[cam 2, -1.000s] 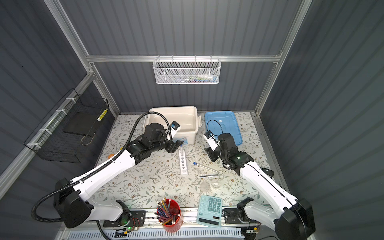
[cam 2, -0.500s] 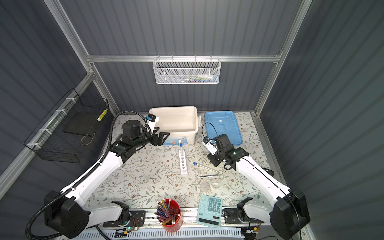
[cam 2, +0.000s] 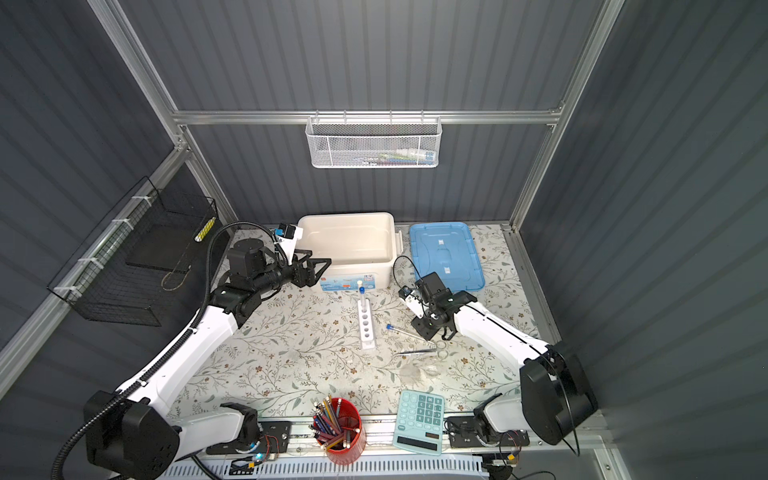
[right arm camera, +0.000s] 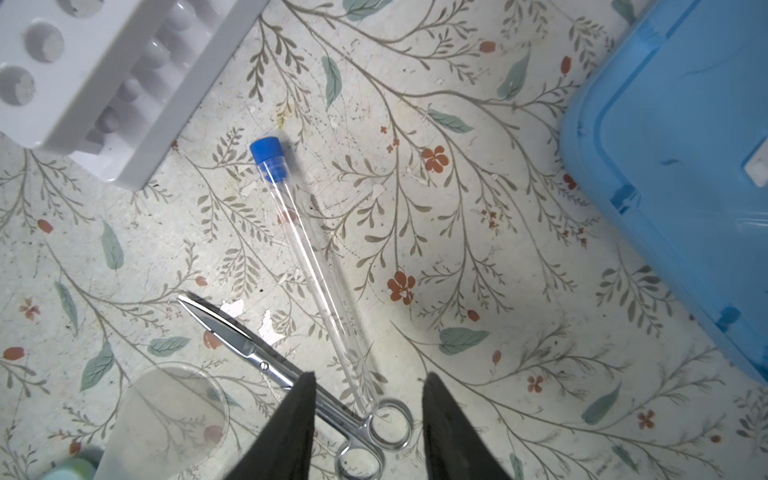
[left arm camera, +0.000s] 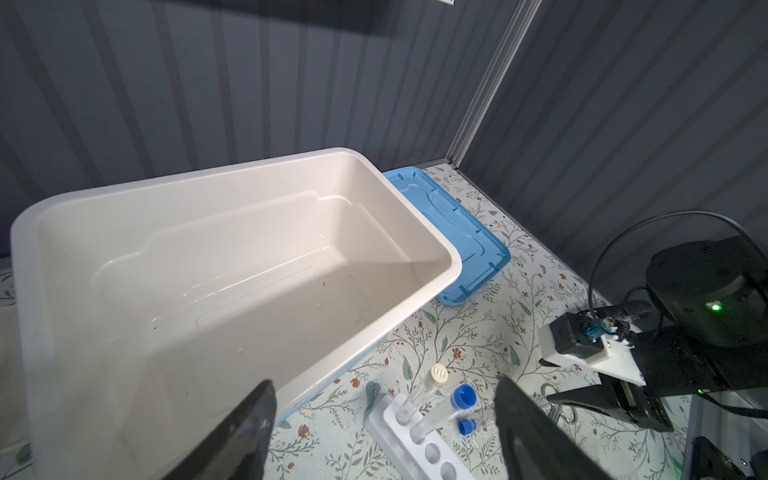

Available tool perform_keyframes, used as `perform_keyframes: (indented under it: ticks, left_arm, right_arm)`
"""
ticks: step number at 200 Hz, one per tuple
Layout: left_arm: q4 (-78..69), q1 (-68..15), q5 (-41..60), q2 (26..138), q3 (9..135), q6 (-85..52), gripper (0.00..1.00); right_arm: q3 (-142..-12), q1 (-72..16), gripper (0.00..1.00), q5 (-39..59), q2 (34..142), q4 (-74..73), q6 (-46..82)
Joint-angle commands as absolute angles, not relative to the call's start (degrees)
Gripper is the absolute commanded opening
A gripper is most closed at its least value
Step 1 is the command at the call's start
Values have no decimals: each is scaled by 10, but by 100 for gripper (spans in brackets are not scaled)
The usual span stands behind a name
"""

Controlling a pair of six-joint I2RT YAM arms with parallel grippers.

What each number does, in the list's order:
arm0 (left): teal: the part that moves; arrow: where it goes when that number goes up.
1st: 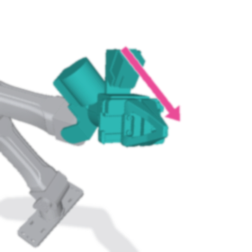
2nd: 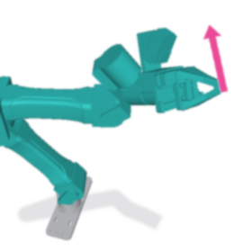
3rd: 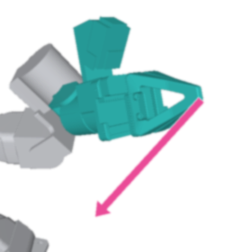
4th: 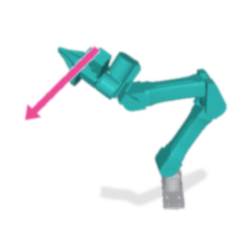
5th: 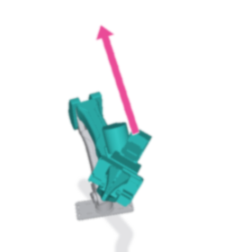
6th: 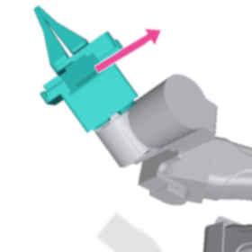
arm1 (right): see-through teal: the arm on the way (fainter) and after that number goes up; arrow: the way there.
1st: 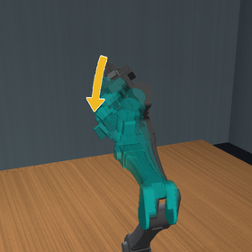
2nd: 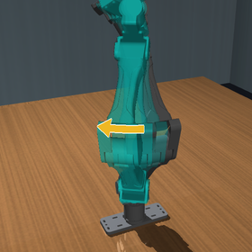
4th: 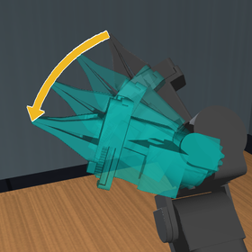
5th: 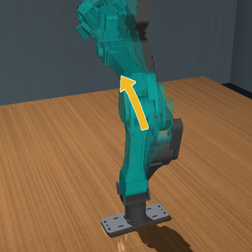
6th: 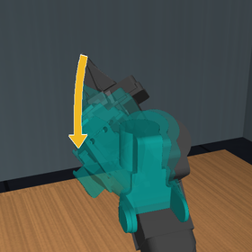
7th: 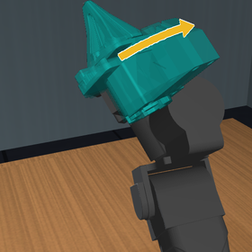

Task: Organize the chemistry lab equipment
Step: 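Lower the right gripper onto the lying blue-capped tube, grasp and lift it upright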

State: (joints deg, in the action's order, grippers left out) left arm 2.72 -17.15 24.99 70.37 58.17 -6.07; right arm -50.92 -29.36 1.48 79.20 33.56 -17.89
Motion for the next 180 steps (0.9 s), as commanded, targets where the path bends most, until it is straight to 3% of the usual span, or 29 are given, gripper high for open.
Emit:
perform_keyframes:
  ticks: [1, 180]
  left_arm:
    - [17, -167, 261, 707, 570, -69, 83]
    - [22, -156, 266, 713, 576, -67, 83]
  right_arm:
    - [-510, -297, 44, 13, 805, 354, -191]
    - [-510, -306, 35, 29, 943, 289, -200]
